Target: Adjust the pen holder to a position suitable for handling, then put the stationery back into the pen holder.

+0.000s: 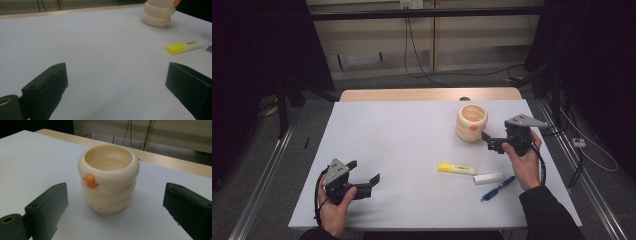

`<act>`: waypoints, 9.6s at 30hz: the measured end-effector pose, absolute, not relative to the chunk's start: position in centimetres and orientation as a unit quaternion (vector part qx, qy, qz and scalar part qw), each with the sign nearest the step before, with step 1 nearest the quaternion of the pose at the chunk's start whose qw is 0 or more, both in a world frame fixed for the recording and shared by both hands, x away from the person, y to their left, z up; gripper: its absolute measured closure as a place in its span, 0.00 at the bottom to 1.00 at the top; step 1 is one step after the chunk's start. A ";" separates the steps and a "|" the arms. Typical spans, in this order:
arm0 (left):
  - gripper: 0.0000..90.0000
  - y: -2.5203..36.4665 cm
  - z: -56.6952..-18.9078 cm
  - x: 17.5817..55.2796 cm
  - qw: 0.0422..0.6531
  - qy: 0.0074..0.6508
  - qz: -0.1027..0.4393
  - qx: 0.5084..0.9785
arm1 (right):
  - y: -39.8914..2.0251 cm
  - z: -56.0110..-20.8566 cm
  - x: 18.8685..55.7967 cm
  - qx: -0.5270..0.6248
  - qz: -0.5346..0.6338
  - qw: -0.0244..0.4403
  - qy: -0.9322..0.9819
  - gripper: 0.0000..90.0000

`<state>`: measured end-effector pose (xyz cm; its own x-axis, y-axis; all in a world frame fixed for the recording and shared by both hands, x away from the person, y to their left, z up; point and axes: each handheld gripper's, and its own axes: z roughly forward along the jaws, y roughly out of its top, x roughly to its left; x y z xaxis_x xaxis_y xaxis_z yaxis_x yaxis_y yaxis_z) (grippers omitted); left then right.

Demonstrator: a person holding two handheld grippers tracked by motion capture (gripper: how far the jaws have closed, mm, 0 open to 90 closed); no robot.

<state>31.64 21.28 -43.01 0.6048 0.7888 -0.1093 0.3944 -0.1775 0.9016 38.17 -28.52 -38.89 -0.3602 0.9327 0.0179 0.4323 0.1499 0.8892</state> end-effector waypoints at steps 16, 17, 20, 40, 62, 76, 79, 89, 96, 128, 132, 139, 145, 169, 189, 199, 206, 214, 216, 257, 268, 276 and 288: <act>0.05 21.4 -43.1 31.7 0.504 0.400 0.195 0.741 | -28.5 -37.2 44.3 0.491 0.433 0.288 0.699 0.26; 0.05 21.4 -43.1 31.7 0.505 0.400 0.194 0.740 | -28.5 -37.2 44.8 0.492 0.428 0.289 0.701 0.27; 0.05 21.3 -43.1 31.8 0.501 0.396 0.191 0.745 | -28.6 -37.2 46.0 0.492 0.415 0.290 0.708 0.30; 0.05 21.3 -43.1 31.8 0.500 0.397 0.190 0.745 | -28.1 -39.8 49.8 0.481 0.396 0.257 0.738 0.67; 0.06 21.3 -43.2 31.9 0.499 0.397 0.184 0.748 | -28.2 -41.0 50.4 0.507 0.386 0.239 0.733 0.82; 0.06 21.3 -43.3 31.9 0.498 0.399 0.184 0.748 | -28.0 -40.4 49.9 0.506 0.380 0.250 0.733 0.84; 0.06 21.3 -43.3 31.9 0.496 0.400 0.185 0.748 | -27.9 -40.2 49.8 0.505 0.384 0.248 0.732 0.84; 0.06 21.3 -43.3 31.9 0.497 0.401 0.185 0.747 | -27.8 -38.6 48.7 0.495 0.403 0.240 0.731 0.84; 0.06 21.3 -43.3 32.0 0.496 0.401 0.184 0.748 | -25.9 -37.3 47.9 0.474 0.431 0.230 0.732 0.84; 0.06 21.3 -43.3 32.0 0.500 0.401 0.181 0.746 | -16.0 -38.2 46.6 0.424 0.422 0.187 0.779 0.84; 0.06 21.4 -43.3 32.0 0.502 0.402 0.181 0.744 | -15.5 -38.5 46.7 0.427 0.417 0.186 0.780 0.84; 0.06 21.3 -43.3 32.0 0.498 0.401 0.180 0.747 | -14.8 -39.6 47.1 0.429 0.403 0.183 0.788 0.84; 0.06 21.3 -43.3 32.0 0.498 0.401 0.181 0.748 | -14.6 -40.1 47.1 0.434 0.391 0.183 0.791 0.84; 0.06 21.4 -43.4 32.1 0.496 0.403 0.179 0.748 | -14.1 -40.2 47.4 0.448 0.389 0.184 0.784 0.82; 0.06 21.4 -43.5 32.2 0.498 0.405 0.175 0.747 | -17.5 -38.8 45.6 0.436 0.461 0.171 0.754 0.14; 0.05 21.8 -43.6 32.0 0.501 0.392 0.170 0.752 | -19.8 -38.7 44.1 0.430 0.469 0.164 0.753 0.06; 0.05 21.7 -43.5 32.1 0.504 0.399 0.172 0.746 | -20.8 -38.8 42.7 0.428 0.468 0.164 0.755 0.08; 0.06 21.6 -43.4 31.9 0.503 0.397 0.176 0.747 | -21.8 -39.1 41.2 0.426 0.466 0.165 0.758 0.08; 0.06 21.6 -43.4 31.9 0.503 0.397 0.177 0.747 | -22.2 -39.4 41.0 0.427 0.462 0.167 0.759 0.08; 0.06 21.4 -43.4 31.9 0.499 0.390 0.174 0.754 | -29.1 -39.4 35.3 0.441 0.460 0.158 0.754 0.12; 0.06 21.4 -43.4 31.9 0.498 0.390 0.173 0.755 | -30.8 -40.2 34.1 0.455 0.437 0.148 0.762 0.15; 0.06 21.4 -43.4 31.9 0.498 0.392 0.173 0.754 | -32.1 -40.4 33.0 0.447 0.438 0.151 0.765 0.14; 0.06 21.4 -43.4 31.9 0.497 0.391 0.173 0.755 | -33.2 -40.9 32.1 0.453 0.438 0.156 0.761 0.37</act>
